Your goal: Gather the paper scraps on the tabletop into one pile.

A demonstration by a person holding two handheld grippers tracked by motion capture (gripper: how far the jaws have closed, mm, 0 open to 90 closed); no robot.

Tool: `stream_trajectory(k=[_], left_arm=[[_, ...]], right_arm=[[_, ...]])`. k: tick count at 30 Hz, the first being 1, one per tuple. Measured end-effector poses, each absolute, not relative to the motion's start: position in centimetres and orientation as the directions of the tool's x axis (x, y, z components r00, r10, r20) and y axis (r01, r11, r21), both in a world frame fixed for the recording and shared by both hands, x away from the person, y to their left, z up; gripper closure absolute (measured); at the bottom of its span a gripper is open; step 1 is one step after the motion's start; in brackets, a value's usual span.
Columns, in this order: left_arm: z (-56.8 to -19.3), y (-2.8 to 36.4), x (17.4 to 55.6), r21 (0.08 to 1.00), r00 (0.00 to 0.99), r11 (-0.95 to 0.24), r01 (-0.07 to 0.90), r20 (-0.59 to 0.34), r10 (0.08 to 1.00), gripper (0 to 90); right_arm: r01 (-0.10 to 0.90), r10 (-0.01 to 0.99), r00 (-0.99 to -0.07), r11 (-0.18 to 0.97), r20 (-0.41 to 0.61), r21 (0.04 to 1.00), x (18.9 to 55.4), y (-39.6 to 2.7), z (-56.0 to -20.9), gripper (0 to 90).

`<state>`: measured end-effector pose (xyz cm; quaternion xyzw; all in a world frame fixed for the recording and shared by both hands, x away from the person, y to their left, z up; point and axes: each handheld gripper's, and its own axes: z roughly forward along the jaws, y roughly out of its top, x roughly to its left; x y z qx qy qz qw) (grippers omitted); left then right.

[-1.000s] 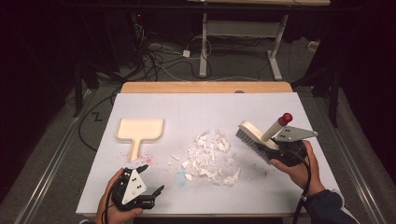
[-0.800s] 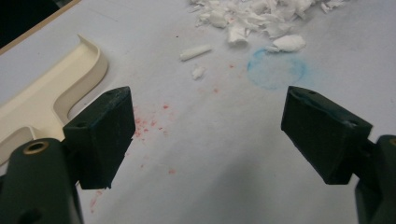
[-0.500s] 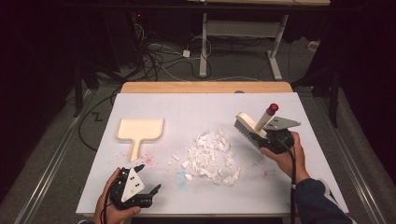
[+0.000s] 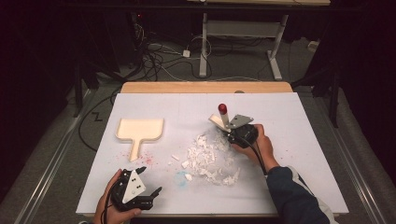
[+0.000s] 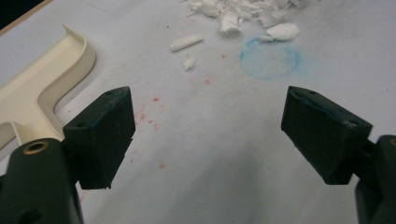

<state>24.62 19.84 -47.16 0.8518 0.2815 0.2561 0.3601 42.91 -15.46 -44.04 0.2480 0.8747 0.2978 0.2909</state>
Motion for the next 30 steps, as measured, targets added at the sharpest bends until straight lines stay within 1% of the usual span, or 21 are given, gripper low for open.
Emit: stream_trajectory(k=[2, 5, 9, 14, 18, 19, 20, 21, 22, 23, 24, 26, 27, 30], left_arm=[[-47.1, 19.8, 24.6, 0.758, 0.714, -0.583, 0.293, 0.232, 0.661, 16.7], [-47.2, 19.7, 24.6, 0.755, 0.716, -0.585, 0.296, 0.230, 0.659, 16.7], [-47.4, 19.5, 24.9, 0.748, 0.720, -0.588, 0.308, 0.221, 0.658, 16.7], [-47.5, 19.4, 25.0, 0.747, 0.726, -0.591, 0.306, 0.218, 0.652, 16.7], [-47.6, 19.5, 25.1, 0.748, 0.728, -0.587, 0.309, 0.211, 0.652, 16.7], [-47.5, 19.5, 25.1, 0.748, 0.729, -0.588, 0.308, 0.211, 0.651, 16.7], [-47.5, 19.4, 25.0, 0.749, 0.729, -0.588, 0.306, 0.213, 0.650, 16.7], [-47.5, 19.4, 25.0, 0.748, 0.729, -0.590, 0.304, 0.215, 0.650, 16.7], [-47.5, 19.4, 25.0, 0.749, 0.729, -0.588, 0.305, 0.214, 0.651, 16.7], [-47.5, 19.4, 24.9, 0.751, 0.729, -0.586, 0.306, 0.212, 0.652, 16.7], [-47.5, 19.4, 24.9, 0.750, 0.728, -0.587, 0.306, 0.213, 0.651, 16.7], [-47.5, 19.4, 24.8, 0.750, 0.729, -0.587, 0.306, 0.212, 0.651, 16.7], [-47.5, 19.4, 24.8, 0.750, 0.729, -0.586, 0.308, 0.210, 0.652, 16.7], [-47.4, 19.4, 24.7, 0.749, 0.729, -0.589, 0.303, 0.215, 0.649, 16.7]], right_arm=[[0.251, 0.598, -0.708, 0.710, -0.375, 0.658, 42.8, -15.1, -44.1, 67.6], [0.222, 0.581, -0.728, 0.703, -0.364, 0.676, 42.9, -14.1, -44.3, 67.6], [0.202, 0.578, -0.727, 0.697, -0.372, 0.688, 43.3, -13.6, -44.4, 67.6], [0.193, 0.571, -0.747, 0.676, -0.340, 0.711, 43.6, -12.9, -44.7, 67.5], [0.162, 0.519, -0.797, 0.675, -0.308, 0.720, 43.0, -12.9, -45.0, 67.0], [0.136, 0.488, -0.823, 0.666, -0.291, 0.733, 42.6, -13.2, -45.0, 67.0], [0.136, 0.488, -0.823, 0.666, -0.291, 0.733, 42.6, -13.2, -45.0, 67.0], [0.110, 0.444, -0.855, 0.657, -0.266, 0.746, 42.0, -13.5, -44.9, 67.0], [0.110, 0.444, -0.855, 0.657, -0.266, 0.746, 42.0, -13.5, -44.9, 67.0], [0.075, 0.394, -0.881, 0.664, -0.262, 0.744, 41.1, -13.6, -44.8, 67.0], [0.075, 0.394, -0.881, 0.664, -0.262, 0.744, 41.1, -13.6, -44.8, 67.0], [0.057, 0.359, -0.899, 0.664, -0.250, 0.746, 40.0, -13.8, -44.8, 66.9], [0.025, 0.320, -0.911, 0.671, -0.260, 0.741, 38.9, -14.0, -44.7, 66.9], [0.014, 0.295, -0.923, 0.668, -0.247, 0.744, 37.9, -14.4, -44.5, 67.1]])
